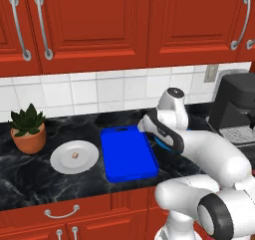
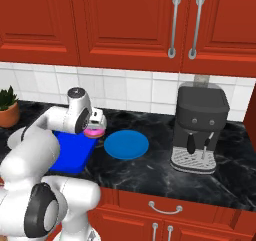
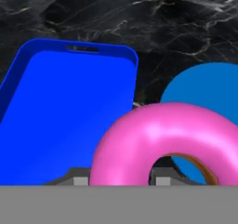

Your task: Move the dessert items from the plates to the tray.

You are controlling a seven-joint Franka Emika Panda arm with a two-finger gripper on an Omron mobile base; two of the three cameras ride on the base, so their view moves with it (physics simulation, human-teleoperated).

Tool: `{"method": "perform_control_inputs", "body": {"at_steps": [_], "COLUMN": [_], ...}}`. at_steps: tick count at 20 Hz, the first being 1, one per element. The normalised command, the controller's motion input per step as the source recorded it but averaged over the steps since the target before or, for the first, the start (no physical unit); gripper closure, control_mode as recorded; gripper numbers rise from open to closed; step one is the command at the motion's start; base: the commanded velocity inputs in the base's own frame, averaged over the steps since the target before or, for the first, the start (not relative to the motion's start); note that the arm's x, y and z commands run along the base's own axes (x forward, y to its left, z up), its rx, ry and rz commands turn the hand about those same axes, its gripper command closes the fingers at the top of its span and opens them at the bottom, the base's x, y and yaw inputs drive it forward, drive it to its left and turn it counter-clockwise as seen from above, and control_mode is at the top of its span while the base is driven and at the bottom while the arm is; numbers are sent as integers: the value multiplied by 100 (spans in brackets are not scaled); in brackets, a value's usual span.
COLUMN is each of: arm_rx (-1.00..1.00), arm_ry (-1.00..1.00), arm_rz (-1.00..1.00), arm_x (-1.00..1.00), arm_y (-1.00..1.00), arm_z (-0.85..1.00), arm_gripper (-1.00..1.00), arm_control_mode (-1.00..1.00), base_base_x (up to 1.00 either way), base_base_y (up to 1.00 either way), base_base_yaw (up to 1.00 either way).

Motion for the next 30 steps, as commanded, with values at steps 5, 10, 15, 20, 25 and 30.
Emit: {"method": "perform_control_inputs", "body": {"at_steps": [5,10,15,20,25,30], "arm_rx": [0,0,0,0,0,0], "arm_ry": [-2,-1,0,0,0,0], "arm_rz": [6,2,1,2,0,0], "arm_x": [-34,-5,0,22,65,49], "arm_y": [72,66,50,18,0,2], "arm_z": [0,0,-4,-22,-36,-28], "arm_gripper": [100,100,100,100,100,100], "arm_control_mode": [-100,-100,-100,-100,-100,-100], "base_base_x": [0,0,0,0,0,0], "base_base_y": [0,0,0,0,0,0], "base_base_yaw": [0,0,0,0,0,0]}}
